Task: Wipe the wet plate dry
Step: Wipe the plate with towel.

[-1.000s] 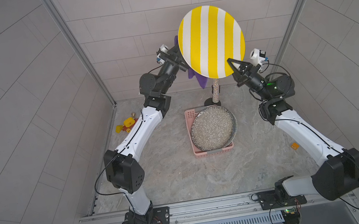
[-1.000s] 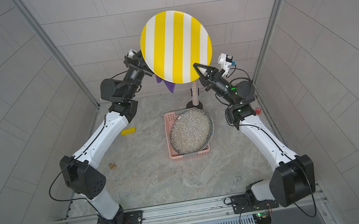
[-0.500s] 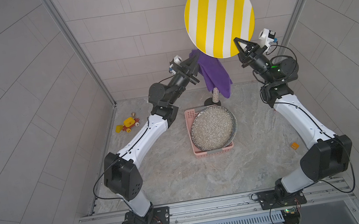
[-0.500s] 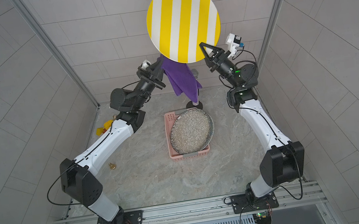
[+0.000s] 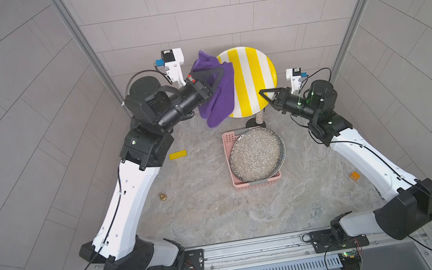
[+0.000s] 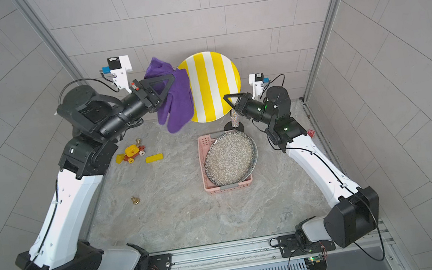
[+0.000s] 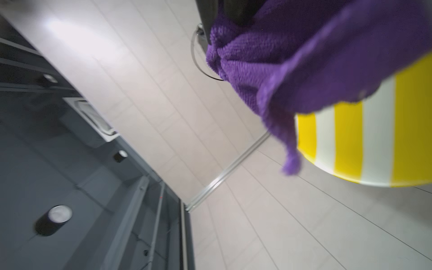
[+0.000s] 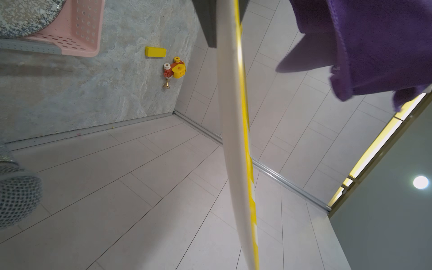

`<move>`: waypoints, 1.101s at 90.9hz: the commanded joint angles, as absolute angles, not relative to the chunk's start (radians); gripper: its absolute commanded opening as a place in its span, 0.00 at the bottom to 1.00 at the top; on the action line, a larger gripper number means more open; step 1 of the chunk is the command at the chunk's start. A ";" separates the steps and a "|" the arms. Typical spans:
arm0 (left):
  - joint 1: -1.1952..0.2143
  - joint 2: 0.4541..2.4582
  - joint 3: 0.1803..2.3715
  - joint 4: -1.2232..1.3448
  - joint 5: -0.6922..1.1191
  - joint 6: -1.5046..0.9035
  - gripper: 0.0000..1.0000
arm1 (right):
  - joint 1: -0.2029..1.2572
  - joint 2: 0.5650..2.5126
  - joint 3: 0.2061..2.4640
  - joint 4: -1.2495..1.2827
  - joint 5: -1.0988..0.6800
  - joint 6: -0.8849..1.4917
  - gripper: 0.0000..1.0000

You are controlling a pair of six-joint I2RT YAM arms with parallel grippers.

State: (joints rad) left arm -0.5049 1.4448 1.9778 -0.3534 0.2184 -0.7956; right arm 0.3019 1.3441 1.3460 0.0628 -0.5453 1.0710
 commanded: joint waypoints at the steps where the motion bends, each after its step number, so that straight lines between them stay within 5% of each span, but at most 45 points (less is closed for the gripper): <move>1: -0.499 1.539 1.958 -0.596 0.075 -0.574 0.00 | 0.321 1.297 1.370 0.088 -0.543 0.992 0.00; 32: -0.541 1.602 1.900 -0.631 0.131 -0.594 0.00 | 0.408 1.337 1.440 0.106 -0.539 1.006 0.00; 47: -0.399 1.601 1.867 -0.709 0.039 -0.704 0.00 | 0.418 1.295 1.414 0.079 -0.550 0.983 0.00; 69: -0.377 1.663 1.927 -0.477 0.371 -0.715 0.00 | 0.518 1.272 1.390 -0.166 -0.674 0.774 0.00; 83: -0.485 1.694 1.936 -0.494 0.444 -0.641 0.00 | 0.462 1.318 1.503 -0.123 -0.628 0.791 0.00; 100: -0.452 1.600 1.820 -0.552 0.382 -0.608 0.00 | 0.318 1.284 1.474 0.028 -0.622 0.937 0.00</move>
State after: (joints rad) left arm -0.5022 1.6550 1.8965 -0.4866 0.4026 -0.6453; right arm 0.3595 1.3571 1.4506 -0.2138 -0.5842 0.8795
